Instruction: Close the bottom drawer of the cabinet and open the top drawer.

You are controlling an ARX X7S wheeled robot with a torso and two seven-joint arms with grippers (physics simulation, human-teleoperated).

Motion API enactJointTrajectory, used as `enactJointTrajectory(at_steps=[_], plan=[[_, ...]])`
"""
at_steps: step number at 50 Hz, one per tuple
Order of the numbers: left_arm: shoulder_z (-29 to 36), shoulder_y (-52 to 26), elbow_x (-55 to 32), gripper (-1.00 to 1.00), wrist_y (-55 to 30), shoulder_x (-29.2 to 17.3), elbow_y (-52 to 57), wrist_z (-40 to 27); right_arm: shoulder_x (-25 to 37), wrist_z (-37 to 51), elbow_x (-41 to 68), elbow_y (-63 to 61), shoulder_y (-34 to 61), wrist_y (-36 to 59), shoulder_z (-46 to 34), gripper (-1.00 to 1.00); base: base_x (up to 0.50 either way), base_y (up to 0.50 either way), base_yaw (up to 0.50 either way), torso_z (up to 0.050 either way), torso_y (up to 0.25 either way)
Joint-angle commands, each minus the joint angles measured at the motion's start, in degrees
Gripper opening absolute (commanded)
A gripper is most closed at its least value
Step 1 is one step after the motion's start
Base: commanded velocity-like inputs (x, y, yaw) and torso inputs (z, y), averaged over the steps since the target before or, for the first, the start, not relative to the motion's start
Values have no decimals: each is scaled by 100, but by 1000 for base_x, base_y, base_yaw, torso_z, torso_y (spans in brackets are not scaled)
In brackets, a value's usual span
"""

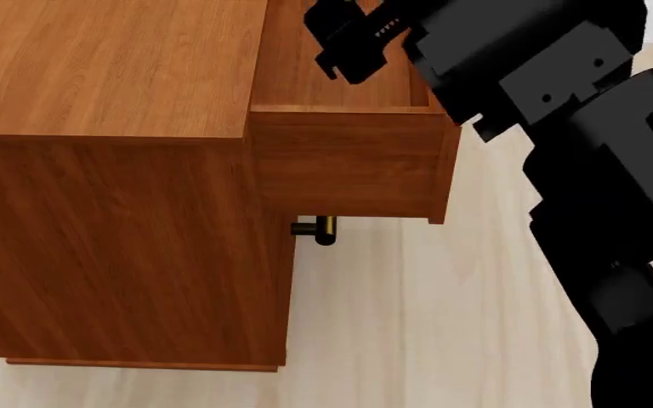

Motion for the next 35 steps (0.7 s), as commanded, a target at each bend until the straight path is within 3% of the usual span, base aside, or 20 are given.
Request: enactJointTrajectory(at_steps=[1, 35], plan=[[10, -2, -9, 100, 9, -9, 0, -13, -86, -155, -102, 232, -82, 20, -150, 100, 0, 0, 0, 0, 0], [19, -9, -34, 100, 67, -31, -40, -28, -21, -335, -294, 597, -197, 335, -463, 100, 2, 0, 0, 0, -3]])
